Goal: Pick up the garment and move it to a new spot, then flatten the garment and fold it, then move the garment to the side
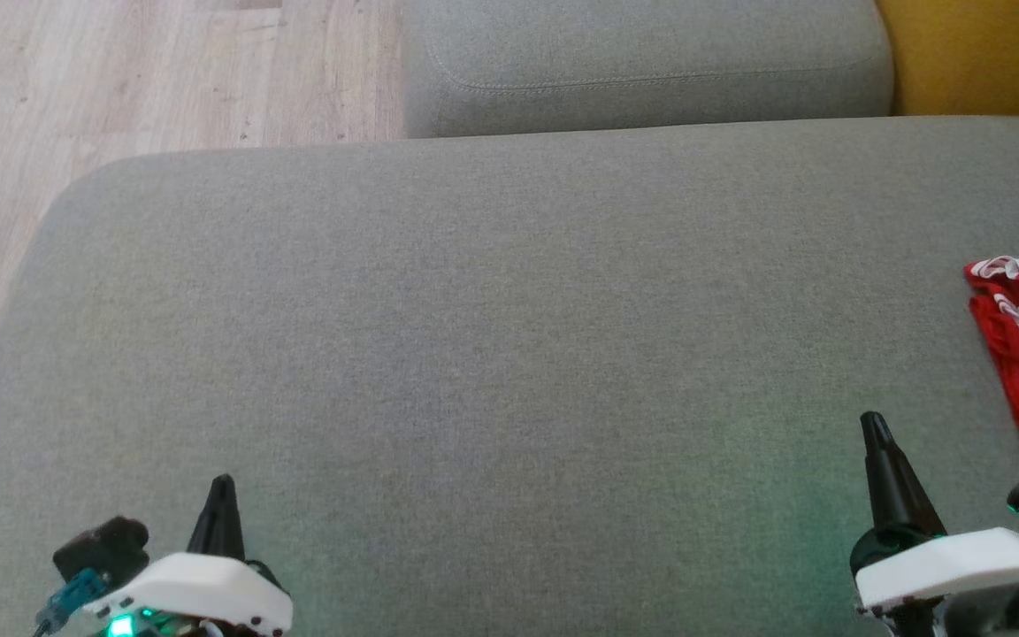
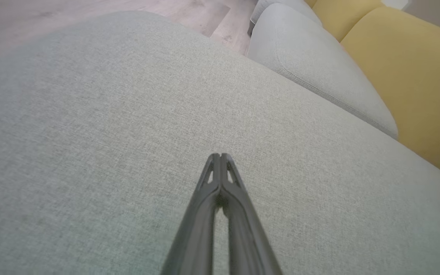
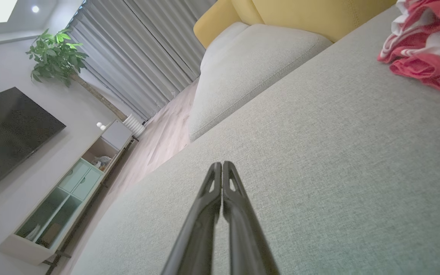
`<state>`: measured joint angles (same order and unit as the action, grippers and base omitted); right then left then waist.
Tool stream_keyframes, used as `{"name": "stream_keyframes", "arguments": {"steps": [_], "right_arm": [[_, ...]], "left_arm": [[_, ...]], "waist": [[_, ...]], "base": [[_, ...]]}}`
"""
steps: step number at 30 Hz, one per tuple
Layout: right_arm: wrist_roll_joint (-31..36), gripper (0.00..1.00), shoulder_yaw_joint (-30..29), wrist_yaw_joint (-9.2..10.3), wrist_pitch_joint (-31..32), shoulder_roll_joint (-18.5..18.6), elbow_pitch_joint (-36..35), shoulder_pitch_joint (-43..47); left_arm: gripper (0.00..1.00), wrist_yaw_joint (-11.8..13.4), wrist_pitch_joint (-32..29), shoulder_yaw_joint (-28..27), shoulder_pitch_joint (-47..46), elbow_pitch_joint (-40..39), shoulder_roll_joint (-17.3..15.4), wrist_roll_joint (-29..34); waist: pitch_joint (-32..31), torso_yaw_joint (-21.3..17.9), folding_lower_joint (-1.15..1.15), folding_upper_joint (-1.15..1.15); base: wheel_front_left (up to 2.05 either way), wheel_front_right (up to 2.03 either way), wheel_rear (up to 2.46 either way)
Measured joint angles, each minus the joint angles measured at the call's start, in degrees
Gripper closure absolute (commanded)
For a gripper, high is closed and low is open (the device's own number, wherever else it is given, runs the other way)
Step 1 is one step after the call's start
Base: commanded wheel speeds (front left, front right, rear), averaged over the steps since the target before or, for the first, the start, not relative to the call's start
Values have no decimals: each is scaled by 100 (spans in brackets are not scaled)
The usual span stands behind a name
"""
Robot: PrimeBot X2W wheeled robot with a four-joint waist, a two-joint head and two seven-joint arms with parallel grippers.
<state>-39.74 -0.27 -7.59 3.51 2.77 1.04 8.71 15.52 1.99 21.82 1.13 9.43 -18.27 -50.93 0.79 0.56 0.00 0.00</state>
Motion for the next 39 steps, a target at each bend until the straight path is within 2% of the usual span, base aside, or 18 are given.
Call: {"name": "stream_keyframes", "arguments": {"steps": [39], "right_arm": [[-2564, 100, -197, 0, 2, 45, 693, -483]], "left_arm": [[100, -1066, -365, -1181, -207, 300, 706, -1957]], "waist": [[-29, -27, 0, 0]], "base": [[0, 0, 0]]}}
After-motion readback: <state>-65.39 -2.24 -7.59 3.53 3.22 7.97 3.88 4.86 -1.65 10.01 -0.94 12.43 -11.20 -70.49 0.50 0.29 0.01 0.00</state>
